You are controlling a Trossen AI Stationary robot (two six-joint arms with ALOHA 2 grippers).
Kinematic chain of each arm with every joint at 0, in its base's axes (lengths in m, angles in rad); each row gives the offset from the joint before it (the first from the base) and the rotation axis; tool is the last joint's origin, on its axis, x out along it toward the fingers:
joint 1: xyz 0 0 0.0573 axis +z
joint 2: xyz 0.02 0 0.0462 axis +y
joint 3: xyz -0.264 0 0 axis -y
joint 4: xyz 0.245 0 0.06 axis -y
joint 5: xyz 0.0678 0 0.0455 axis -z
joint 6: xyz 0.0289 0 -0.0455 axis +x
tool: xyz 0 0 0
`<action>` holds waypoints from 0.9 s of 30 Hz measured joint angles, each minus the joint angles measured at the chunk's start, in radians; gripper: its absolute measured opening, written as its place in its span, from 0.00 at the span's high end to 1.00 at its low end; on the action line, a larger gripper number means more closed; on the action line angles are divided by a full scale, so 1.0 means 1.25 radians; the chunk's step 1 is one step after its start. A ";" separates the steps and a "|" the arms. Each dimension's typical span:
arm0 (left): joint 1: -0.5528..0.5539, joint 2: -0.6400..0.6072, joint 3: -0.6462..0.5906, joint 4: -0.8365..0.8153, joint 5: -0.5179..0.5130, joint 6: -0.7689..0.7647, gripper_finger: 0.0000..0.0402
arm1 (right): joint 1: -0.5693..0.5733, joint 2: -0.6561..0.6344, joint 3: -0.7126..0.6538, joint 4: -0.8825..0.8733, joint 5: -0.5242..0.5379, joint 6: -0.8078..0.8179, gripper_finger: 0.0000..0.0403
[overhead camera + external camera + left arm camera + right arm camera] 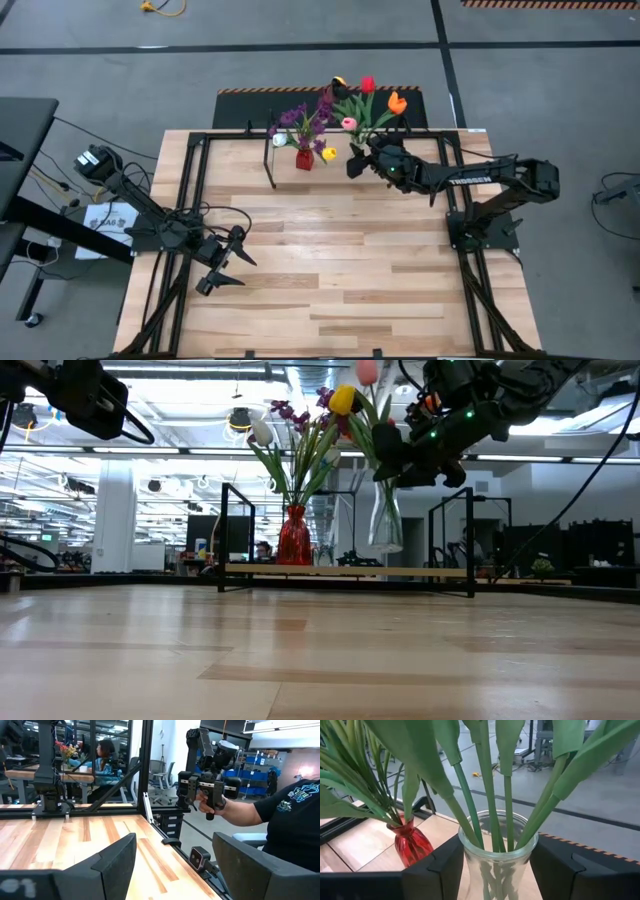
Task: Pick and place flowers into a vace then onto a shelf
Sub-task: Put the transparent vase on the shelf
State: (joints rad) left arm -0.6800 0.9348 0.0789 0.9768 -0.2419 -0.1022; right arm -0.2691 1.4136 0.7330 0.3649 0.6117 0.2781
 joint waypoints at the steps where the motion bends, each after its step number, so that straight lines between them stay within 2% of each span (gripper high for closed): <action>1: 0.000 0.000 0.000 0.000 0.001 0.000 0.37 | 0.000 0.000 0.000 0.000 0.000 0.006 0.53; 6: 0.000 0.000 0.000 -0.001 0.020 0.001 0.37 | 0.012 0.000 0.000 0.003 0.021 0.014 0.49; 11: 0.000 0.000 0.000 -0.001 0.020 0.001 0.37 | 0.028 -0.001 0.000 0.015 0.020 0.014 0.55; 14: 0.000 0.000 0.000 -0.001 0.021 0.001 0.37 | 0.037 -0.001 0.000 0.021 0.019 0.014 0.55; 20: 0.000 0.000 0.000 -0.001 0.021 0.001 0.37 | 0.049 -0.001 0.000 0.027 0.019 0.029 0.49; 27: 0.000 0.000 0.000 -0.005 0.021 0.001 0.37 | 0.058 0.012 -0.001 0.033 0.020 0.029 0.55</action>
State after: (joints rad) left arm -0.6800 0.9348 0.0788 0.9711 -0.2157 -0.1005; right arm -0.1969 1.4284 0.7318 0.4063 0.6368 0.3145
